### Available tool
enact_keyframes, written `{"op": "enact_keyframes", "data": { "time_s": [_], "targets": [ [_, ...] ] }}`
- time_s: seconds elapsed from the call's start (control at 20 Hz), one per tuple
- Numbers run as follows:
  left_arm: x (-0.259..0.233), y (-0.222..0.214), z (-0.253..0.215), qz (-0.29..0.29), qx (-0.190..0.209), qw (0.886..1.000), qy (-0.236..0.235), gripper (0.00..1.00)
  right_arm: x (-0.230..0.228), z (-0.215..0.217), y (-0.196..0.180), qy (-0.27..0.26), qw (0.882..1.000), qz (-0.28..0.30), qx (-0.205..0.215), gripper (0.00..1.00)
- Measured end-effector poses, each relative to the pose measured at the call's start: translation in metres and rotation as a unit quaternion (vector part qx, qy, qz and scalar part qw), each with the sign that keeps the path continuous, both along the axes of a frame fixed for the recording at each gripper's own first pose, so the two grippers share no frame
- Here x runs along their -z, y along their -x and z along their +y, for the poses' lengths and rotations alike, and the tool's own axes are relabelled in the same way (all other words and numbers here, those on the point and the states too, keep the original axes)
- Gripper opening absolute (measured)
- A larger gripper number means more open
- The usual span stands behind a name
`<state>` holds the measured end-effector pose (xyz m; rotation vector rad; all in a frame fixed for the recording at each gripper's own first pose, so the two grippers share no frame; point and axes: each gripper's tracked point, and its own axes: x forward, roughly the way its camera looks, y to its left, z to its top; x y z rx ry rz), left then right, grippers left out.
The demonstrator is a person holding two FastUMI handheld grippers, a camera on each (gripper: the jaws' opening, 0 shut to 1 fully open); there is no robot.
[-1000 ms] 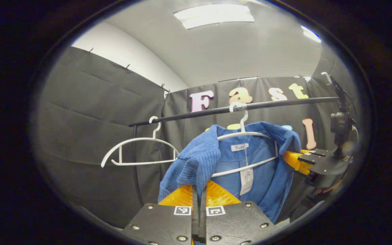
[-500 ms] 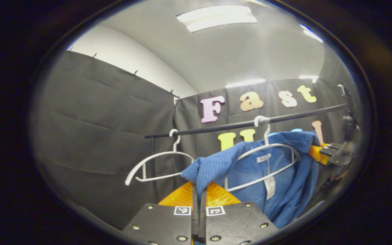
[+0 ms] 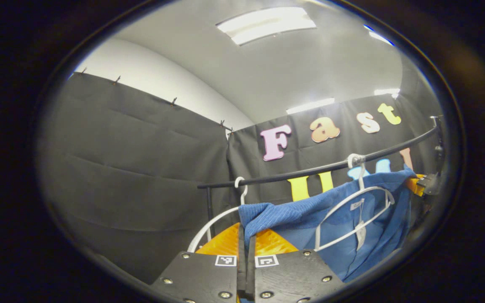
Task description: Grasp the clothes on the hanger with both hands and then place them into the laundry hamper below.
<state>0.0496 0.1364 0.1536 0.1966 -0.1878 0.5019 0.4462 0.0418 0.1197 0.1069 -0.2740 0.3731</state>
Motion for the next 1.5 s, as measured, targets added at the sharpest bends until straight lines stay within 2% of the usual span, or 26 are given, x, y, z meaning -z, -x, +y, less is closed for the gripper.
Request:
{"op": "enact_keyframes", "data": {
  "time_s": [0.15, 0.2, 0.25, 0.4, 0.45, 0.5, 0.65, 0.7, 0.75, 0.9, 0.95, 1.25, 1.4, 1.5],
  "targets": [
    [-0.012, -0.013, 0.01, -0.007, -0.006, 1.0, -0.019, 0.07, 0.007, 0.0, -0.008, 0.001, 1.0, 0.005, 0.001, 0.02],
    [-0.015, -0.016, 0.012, -0.01, -0.008, 1.0, -0.023, 0.01, 0.009, 0.0, -0.012, 0.005, 1.0, 0.004, 0.002, 0.02],
    [-0.017, -0.02, 0.013, -0.01, -0.009, 0.999, -0.029, 0.07, 0.01, 0.001, -0.014, 0.008, 1.0, 0.003, 0.003, 0.03],
    [-0.013, -0.033, 0.022, -0.002, -0.011, 0.999, -0.04, 0.07, 0.013, 0.001, -0.019, 0.009, 1.0, 0.011, 0.007, 0.02],
    [-0.01, -0.038, 0.023, 0.002, -0.008, 0.999, -0.04, 0.01, 0.015, 0.0, -0.021, 0.008, 1.0, 0.013, 0.011, 0.03],
    [-0.008, -0.044, 0.023, 0.006, -0.003, 0.999, -0.037, 0.07, 0.017, -0.002, -0.024, 0.008, 1.0, 0.016, 0.015, 0.02],
    [-0.001, -0.062, 0.02, 0.019, 0.011, 0.999, -0.042, 0.07, 0.024, -0.009, -0.034, 0.007, 0.999, 0.026, 0.027, 0.02],
    [0.002, -0.068, 0.02, 0.023, 0.017, 0.999, -0.044, 0.01, 0.027, -0.011, -0.036, 0.008, 0.999, 0.03, 0.032, 0.02],
    [0.005, -0.074, 0.018, 0.028, 0.026, 0.998, -0.045, 0.07, 0.03, -0.013, -0.039, 0.009, 0.999, 0.035, 0.036, 0.02],
    [0.021, -0.086, 0.019, 0.044, 0.04, 0.998, -0.026, 0.07, 0.04, -0.01, -0.059, 0.004, 0.998, 0.057, 0.039, 0.02],
    [0.025, -0.089, 0.021, 0.047, 0.042, 0.998, -0.018, 0.01, 0.042, -0.008, -0.064, 0.005, 0.997, 0.059, 0.039, 0.02],
    [0.052, -0.092, 0.018, 0.065, 0.06, 0.996, 0.024, 0.01, 0.073, -0.001, -0.078, 0.037, 0.995, 0.077, 0.049, 0.02],
    [0.063, -0.098, 0.016, 0.068, 0.067, 0.995, 0.034, 0.0, 0.093, 0.002, -0.082, 0.033, 0.993, 0.104, 0.039, 0.03],
    [0.065, -0.1, 0.015, 0.063, 0.068, 0.995, 0.039, 0.01, 0.098, 0.002, -0.08, 0.038, 0.993, 0.101, 0.038, 0.03]
  ]
}}
